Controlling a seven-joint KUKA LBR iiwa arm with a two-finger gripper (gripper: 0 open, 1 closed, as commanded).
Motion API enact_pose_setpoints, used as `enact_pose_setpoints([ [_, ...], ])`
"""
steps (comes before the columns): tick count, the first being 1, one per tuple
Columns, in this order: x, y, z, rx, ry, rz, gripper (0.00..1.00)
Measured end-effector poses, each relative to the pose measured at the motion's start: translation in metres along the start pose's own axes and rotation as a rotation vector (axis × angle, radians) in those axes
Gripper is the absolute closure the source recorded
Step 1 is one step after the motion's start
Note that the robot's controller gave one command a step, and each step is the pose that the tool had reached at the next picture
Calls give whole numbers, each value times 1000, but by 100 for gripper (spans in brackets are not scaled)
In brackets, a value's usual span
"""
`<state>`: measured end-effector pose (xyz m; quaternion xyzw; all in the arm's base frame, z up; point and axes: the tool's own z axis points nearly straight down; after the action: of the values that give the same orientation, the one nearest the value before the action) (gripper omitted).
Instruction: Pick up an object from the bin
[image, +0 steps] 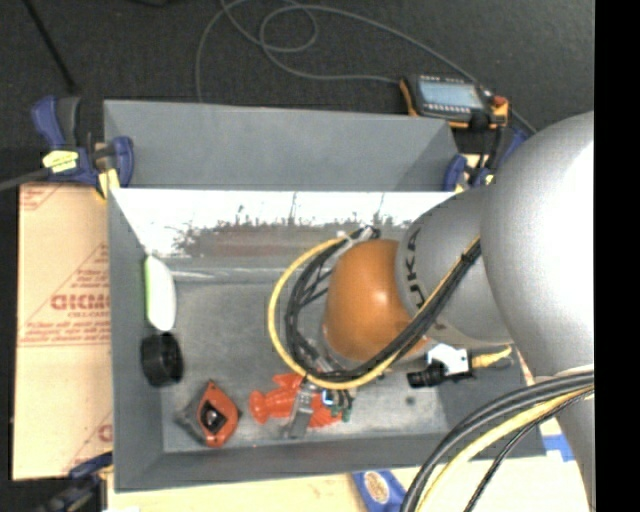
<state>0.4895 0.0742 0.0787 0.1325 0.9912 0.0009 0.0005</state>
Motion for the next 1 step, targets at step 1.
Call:
enact_pose_setpoints([
  [1, 4, -14, 7, -1, -6, -129, 100],
])
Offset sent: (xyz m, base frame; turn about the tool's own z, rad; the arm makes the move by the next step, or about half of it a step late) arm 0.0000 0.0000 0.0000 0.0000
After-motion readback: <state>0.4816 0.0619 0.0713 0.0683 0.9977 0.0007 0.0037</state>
